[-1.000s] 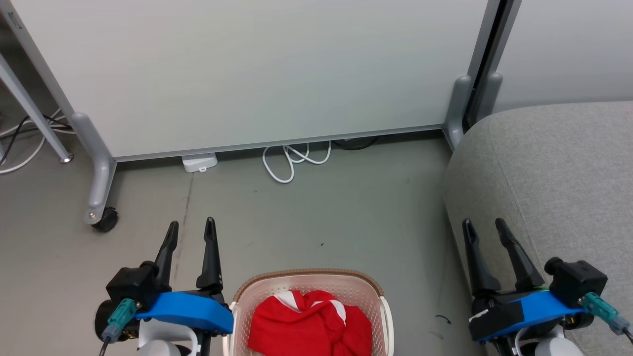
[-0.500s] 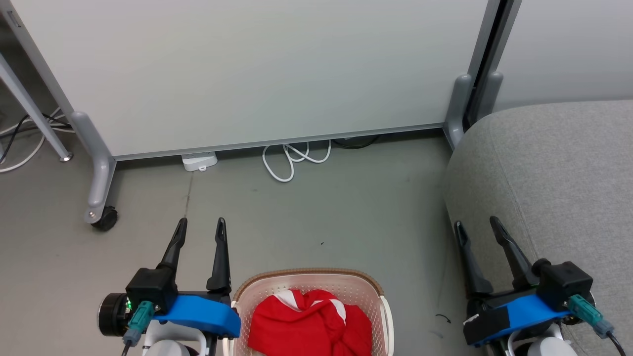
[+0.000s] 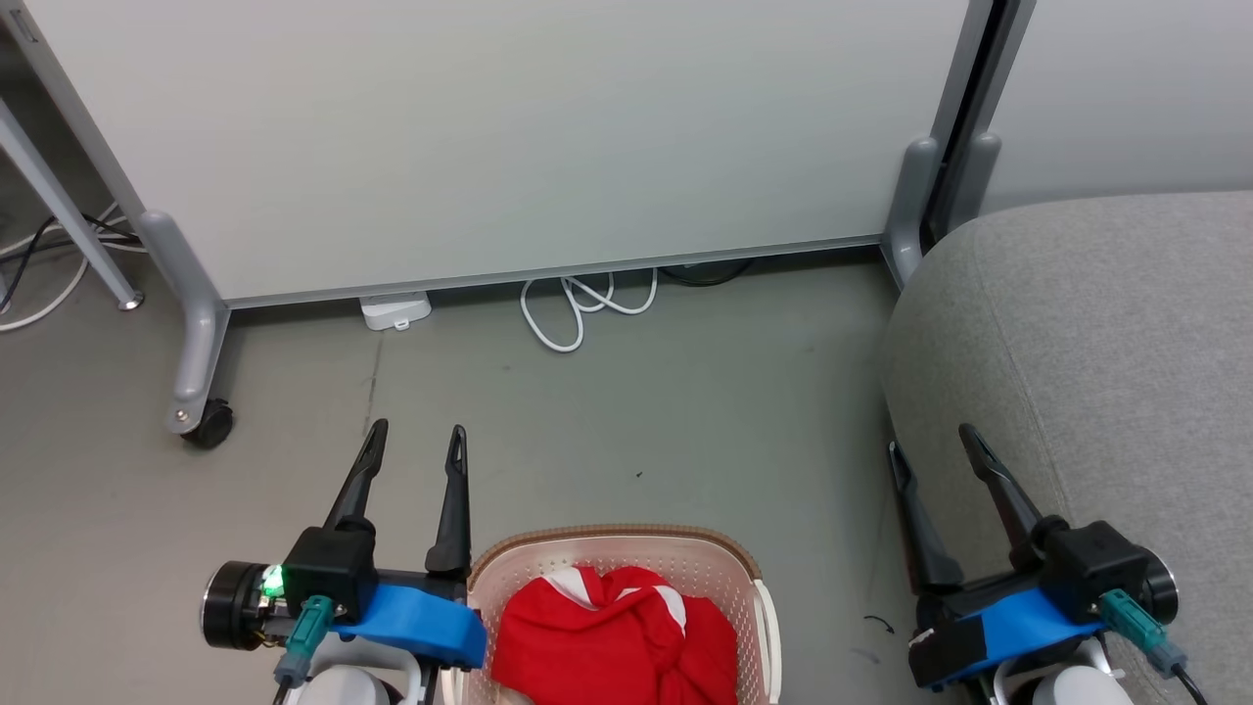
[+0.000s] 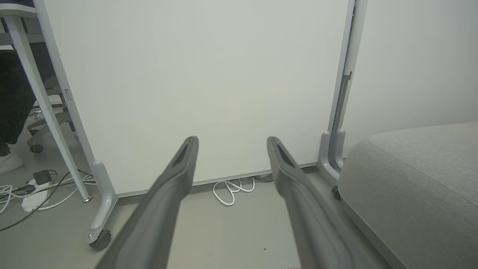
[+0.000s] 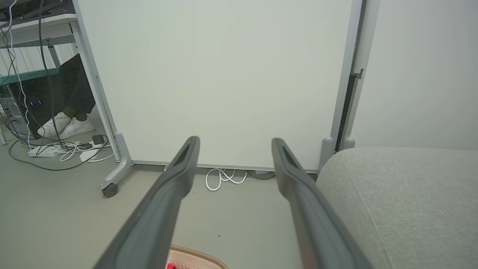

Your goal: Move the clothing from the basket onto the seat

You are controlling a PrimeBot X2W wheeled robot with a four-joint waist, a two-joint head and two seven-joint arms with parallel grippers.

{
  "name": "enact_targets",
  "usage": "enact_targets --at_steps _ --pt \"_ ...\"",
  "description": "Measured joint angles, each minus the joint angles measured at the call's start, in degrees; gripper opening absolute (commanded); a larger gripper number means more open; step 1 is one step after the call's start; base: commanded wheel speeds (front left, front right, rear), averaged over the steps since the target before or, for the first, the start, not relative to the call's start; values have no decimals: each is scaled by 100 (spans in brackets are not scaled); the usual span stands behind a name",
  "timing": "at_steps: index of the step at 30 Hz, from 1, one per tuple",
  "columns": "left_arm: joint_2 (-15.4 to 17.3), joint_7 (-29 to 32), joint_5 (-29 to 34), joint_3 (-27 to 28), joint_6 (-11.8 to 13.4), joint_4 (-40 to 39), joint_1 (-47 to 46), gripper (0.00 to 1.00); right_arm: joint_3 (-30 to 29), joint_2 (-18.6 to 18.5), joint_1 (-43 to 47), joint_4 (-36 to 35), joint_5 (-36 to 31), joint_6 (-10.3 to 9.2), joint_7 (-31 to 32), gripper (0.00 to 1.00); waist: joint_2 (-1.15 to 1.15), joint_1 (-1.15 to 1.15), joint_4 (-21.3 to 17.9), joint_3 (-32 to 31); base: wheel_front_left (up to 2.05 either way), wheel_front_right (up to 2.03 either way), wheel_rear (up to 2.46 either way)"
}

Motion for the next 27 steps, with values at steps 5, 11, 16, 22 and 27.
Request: enact_targets --at_steps 5,11,16,22,27 --pt "-5 -42 179 -12 -11 18 -8 100 23 0 -9 4 -209 1 -47 100 0 0 10 10 0 0 0" --pt "-13 -83 354 -31 -42 52 -11 100 42 0 -10 12 -360 5 -91 100 0 0 13 6 0 0 0" --pt "-25 -83 288 -7 -104 130 -12 100 49 -1 -10 29 -350 7 -92 100 0 0 11 9 0 0 0" --pt "-38 -83 129 32 -190 231 -18 100 36 -1 -10 74 -276 7 -96 100 0 0 18 -5 0 0 0" --pt "-49 -83 97 56 -233 288 -25 100 9 -2 -10 111 -199 7 -97 100 0 0 19 -15 0 0 0"
